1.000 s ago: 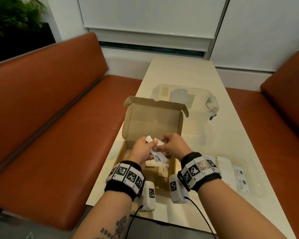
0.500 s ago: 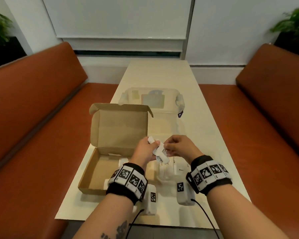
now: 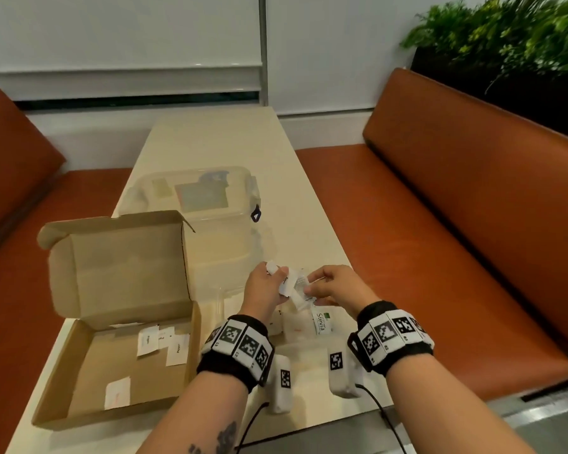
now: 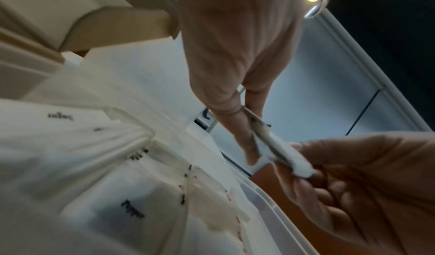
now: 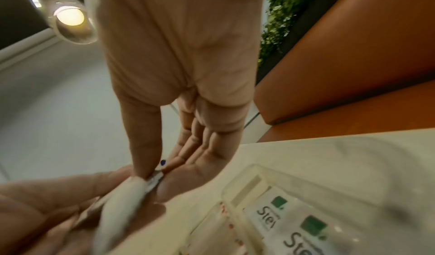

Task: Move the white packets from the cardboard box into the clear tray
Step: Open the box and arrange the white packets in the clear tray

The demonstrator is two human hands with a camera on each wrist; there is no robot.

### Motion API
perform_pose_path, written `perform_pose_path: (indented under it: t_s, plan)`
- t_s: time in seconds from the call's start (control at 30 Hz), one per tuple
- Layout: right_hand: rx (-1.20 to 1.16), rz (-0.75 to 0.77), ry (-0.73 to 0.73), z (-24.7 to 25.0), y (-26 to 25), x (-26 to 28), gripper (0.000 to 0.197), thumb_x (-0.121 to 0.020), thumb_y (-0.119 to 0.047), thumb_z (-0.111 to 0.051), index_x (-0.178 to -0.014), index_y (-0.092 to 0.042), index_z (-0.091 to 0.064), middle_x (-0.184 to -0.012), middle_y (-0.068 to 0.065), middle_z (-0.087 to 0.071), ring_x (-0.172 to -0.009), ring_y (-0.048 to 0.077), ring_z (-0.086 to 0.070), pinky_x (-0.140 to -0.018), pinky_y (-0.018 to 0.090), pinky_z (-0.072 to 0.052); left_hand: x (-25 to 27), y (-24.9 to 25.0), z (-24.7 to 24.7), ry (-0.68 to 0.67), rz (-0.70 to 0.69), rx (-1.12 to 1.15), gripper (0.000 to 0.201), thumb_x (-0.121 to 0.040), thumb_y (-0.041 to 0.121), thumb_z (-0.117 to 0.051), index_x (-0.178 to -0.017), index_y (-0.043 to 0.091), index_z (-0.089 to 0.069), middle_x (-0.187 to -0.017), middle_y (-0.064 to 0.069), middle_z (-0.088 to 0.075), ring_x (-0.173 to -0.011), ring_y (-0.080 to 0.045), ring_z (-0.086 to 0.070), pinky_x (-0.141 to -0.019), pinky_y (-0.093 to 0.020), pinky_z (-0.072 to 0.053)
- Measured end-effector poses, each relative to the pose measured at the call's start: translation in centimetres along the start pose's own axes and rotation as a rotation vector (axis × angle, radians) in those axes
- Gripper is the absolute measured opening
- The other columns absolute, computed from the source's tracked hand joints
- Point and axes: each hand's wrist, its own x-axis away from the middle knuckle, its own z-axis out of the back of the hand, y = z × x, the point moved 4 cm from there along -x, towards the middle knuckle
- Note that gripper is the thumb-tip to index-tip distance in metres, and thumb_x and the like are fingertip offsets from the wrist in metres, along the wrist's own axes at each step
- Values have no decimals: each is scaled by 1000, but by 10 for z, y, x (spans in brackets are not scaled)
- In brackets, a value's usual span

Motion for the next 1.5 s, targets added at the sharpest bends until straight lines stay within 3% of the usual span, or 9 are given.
perform_pose_path:
  t_s: [0.17, 0.33, 0.53, 0.73, 0.9, 1.07, 1.17, 1.33, 1.5]
  plan:
    - [101, 170, 169, 18, 2, 0, 15, -75, -6, -76, -72, -17, -66, -70, -3, -64, -62, 6, -56, -54, 12, -44, -2, -9, 2, 60, 69, 51, 8, -96, 14, -51, -99, 6, -51, -111, -24, -62, -95, -36, -66, -77, -48, -57]
    - [269, 347, 229, 9, -1, 1, 21, -73, -5, -76, -68, -25, -69, -89, 2, -60, -69, 7, -52, -62, 6, -41, 4, -7, -2, -55, 94, 99, 22, -97, 10, -51, -113, -5, -52, -111, -26, -63, -87, -33, -68, -57, -31, -59]
    - [231, 334, 199, -2, 4, -4, 18, -73, 0, -72, -71, -18, -73, -92, -2, -57, -74, 2, -56, -66, 15, -43, 5, -7, 7, -72, 86, 82, 11, -96, 13, -52, -103, 5, -53, -108, -20, -65, -79, -26, -69, -48, -25, -54]
    - [123, 328, 174, -12, 5, -12, 26, -73, 7, -68, -69, -18, -72, -92, -1, -62, -72, 6, -60, -67, 16, -47, 4, -7, 14, -87, 42, -2, 8, -90, 8, -62, -91, 11, -54, -103, -15, -64, -90, -30, -68, -60, -33, -59]
    - [-26, 265, 165, -10, 0, -18, 19, -88, -6, -60, -104, -15, -67, -93, 5, -67, -77, 12, -64, -60, 13, -50, 4, -3, 15, -159, -30, -103, 16, -89, 10, -64, -102, 8, -55, -101, -13, -66, -88, -27, -67, -67, -36, -59]
    - [224, 213, 56, -11, -8, -25, 18, -80, -6, -71, -97, -12, -71, -64, -5, -63, -55, 0, -58, -55, 10, -45, 0, -4, 16, -130, -28, -72, 16, -91, 9, -61, -105, 6, -54, -102, -15, -64, -87, -27, -67, -68, -40, -59]
    - [165, 167, 196, 2, -4, -24, 12, -80, 2, -66, -83, -9, -70, -61, -4, -61, -54, 6, -57, -56, 17, -51, -6, -6, 25, -54, -11, -8, 6, -93, 6, -57, -95, 6, -51, -103, -20, -63, -83, -31, -67, -74, -47, -58]
    - [350, 54, 366, 16, 8, -19, 16, -75, 10, -57, -69, -4, -52, -79, 20, -67, -69, 27, -68, -70, 43, -59, -8, -7, 30, -56, -17, 13, 8, -94, 4, -54, -92, 9, -48, -102, -21, -62, -75, -30, -67, -75, -49, -58]
    - [480, 24, 439, 5, 16, -19, 26, -77, 12, -44, -64, -11, -44, -80, 12, -59, -84, 33, -65, -76, 43, -56, -6, -6, 23, -78, -34, -2, 6, -94, 5, -54, -96, 7, -48, -105, -21, -62, -71, -25, -67, -68, -40, -59]
